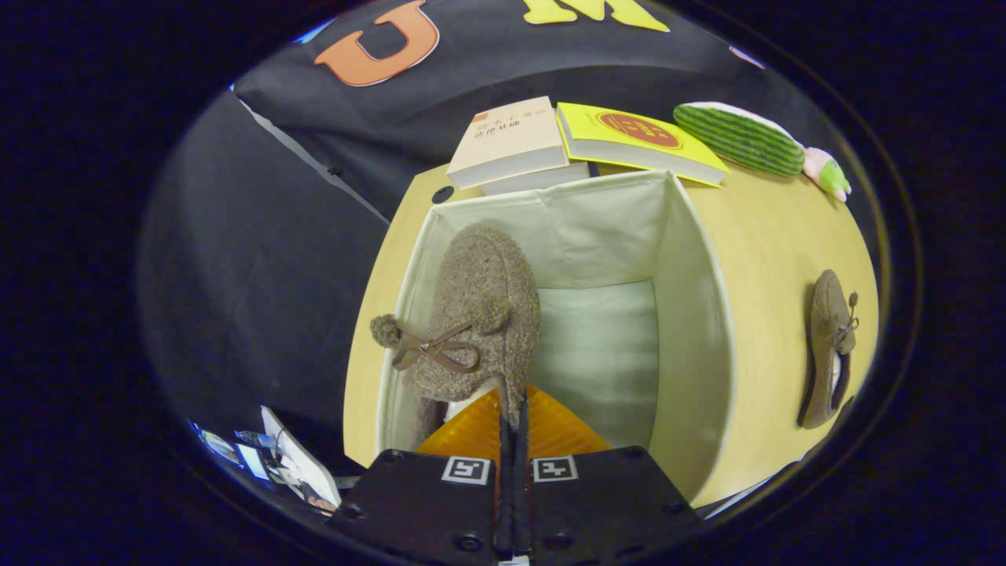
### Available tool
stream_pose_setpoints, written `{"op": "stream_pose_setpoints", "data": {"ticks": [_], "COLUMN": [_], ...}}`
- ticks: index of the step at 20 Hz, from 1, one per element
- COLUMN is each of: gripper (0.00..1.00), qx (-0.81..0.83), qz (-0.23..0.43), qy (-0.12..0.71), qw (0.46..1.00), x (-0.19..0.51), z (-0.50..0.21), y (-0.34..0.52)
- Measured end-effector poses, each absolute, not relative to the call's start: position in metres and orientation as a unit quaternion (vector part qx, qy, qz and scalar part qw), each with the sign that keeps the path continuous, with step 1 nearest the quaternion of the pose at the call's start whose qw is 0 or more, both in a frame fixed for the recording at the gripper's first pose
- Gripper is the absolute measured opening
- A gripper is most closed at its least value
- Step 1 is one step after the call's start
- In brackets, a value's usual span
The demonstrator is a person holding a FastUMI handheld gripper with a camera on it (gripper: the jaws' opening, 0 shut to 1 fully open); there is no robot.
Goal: Open the storage box then place both shoes into the box .Put the left shoe in first, then the right shoe, with the right side of both shoes facing outward in a uniform manner.
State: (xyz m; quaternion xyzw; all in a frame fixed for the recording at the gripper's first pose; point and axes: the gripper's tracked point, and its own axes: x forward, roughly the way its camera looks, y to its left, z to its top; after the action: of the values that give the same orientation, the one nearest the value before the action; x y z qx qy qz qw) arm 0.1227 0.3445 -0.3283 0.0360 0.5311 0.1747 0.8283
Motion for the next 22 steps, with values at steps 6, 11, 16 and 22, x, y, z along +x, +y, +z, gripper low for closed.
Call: {"op": "stream_pose_setpoints", "data": {"ticks": [6,11,16,22], "gripper": [0.16,0.84,1.00,1.00], "qx": [0.032,0.002,-0.046,-0.051], "qz": [0.205,0.251,0.214,0.179], "qy": [0.546,0.491,0.419,0.405], "qw": [0.811,0.834,0.881,0.895], "x": [0.115,0.109,0.121,0.124], "z": [-0.325,-0.290,-0.245,-0.224], "y": [0.351,0.343,0.292,0.215]}}
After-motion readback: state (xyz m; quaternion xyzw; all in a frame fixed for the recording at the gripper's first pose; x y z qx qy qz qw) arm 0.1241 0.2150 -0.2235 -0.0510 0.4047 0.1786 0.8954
